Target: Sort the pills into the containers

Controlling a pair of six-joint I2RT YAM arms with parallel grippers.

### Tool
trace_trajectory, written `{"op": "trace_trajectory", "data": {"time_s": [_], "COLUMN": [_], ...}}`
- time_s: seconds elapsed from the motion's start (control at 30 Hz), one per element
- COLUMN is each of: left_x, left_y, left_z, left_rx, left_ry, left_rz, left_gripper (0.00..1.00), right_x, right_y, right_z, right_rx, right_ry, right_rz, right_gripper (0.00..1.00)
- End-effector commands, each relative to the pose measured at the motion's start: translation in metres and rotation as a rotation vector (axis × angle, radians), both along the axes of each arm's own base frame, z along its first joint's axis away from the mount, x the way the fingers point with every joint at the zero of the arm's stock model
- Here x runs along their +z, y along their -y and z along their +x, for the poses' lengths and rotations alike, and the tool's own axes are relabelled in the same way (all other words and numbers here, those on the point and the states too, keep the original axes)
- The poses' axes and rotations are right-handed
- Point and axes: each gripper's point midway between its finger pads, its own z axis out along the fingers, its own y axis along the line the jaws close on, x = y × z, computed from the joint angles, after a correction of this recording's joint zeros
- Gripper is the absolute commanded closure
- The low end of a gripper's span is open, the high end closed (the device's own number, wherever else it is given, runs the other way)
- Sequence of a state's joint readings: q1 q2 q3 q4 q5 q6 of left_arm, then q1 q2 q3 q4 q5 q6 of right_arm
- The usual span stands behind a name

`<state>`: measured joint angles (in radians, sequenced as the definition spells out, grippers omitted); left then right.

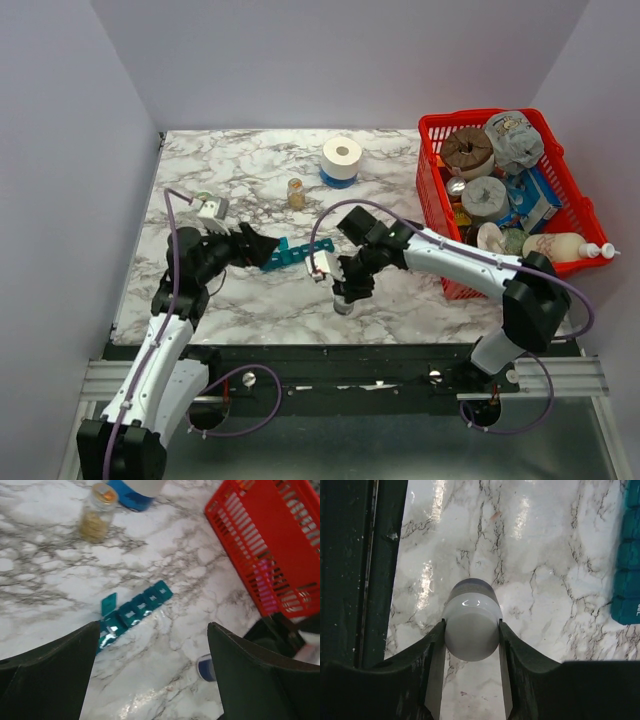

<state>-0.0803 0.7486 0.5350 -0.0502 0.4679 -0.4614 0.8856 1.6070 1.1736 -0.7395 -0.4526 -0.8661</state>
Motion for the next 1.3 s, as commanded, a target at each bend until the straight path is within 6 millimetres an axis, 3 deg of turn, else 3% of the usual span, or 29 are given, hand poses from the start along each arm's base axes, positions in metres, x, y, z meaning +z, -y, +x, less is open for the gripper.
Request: {"op": "trace_trajectory", "data": {"time_s": [0.0,0.17,0.27,0.3,0.37,0.4,0.43,0.57,0.77,0.9,1.1,1.2,1.27], "left_x": [0.032,0.053,0.051,0.050,0.035,0.038,0.024,0.021,0.022,0.016,0.009,0.007,0.010], "left_y": [0.062,0.106,0.116,0.127,0.136,0.146,0.155,0.171,0.162,0.160,0.172,0.172,0.172], "left_z": [-0.037,-0.080,-0.088,-0.098,-0.091,-0.097,-0.094,-0.085,-0.062,-0.061,-0.067,-0.066,-0.067], "left_rx": [-0.283,-0.493,-0.538,-0.586,-0.590,-0.621,-0.645,-0.618,-0.442,-0.429,-0.500,-0.497,-0.486], "left_ry": [0.242,0.526,0.650,0.684,0.716,0.737,0.711,0.768,0.760,0.741,0.705,0.683,0.682], "left_rz": [-0.047,-0.005,0.079,0.099,0.228,0.253,0.304,0.403,0.446,0.445,0.424,0.412,0.388], "left_gripper": [0.04,0.02,0.01,0.01,0.01,0.01,0.01,0.01,0.01,0.02,0.23,0.39,0.56], "right_x": [0.062,0.116,0.133,0.139,0.148,0.153,0.157,0.165,0.166,0.167,0.168,0.167,0.166], "right_y": [0.001,0.007,0.007,0.006,0.002,0.000,-0.001,-0.005,-0.006,-0.009,-0.014,-0.015,-0.014], "right_z": [0.017,0.044,0.043,0.041,0.034,0.032,0.027,0.020,0.012,0.010,0.012,0.013,0.013], "right_rx": [-0.152,-0.290,-0.321,-0.331,-0.314,-0.317,-0.303,-0.289,-0.279,-0.277,-0.296,-0.307,-0.317], "right_ry": [-0.082,-0.166,-0.214,-0.231,-0.269,-0.290,-0.315,-0.367,-0.416,-0.440,-0.483,-0.494,-0.501], "right_rz": [0.177,0.349,0.394,0.407,0.436,0.446,0.461,0.490,0.503,0.517,0.530,0.531,0.532], "right_gripper": [0.82,0.83,0.83,0.83,0.83,0.83,0.83,0.83,0.83,0.84,0.84,0.85,0.85]}}
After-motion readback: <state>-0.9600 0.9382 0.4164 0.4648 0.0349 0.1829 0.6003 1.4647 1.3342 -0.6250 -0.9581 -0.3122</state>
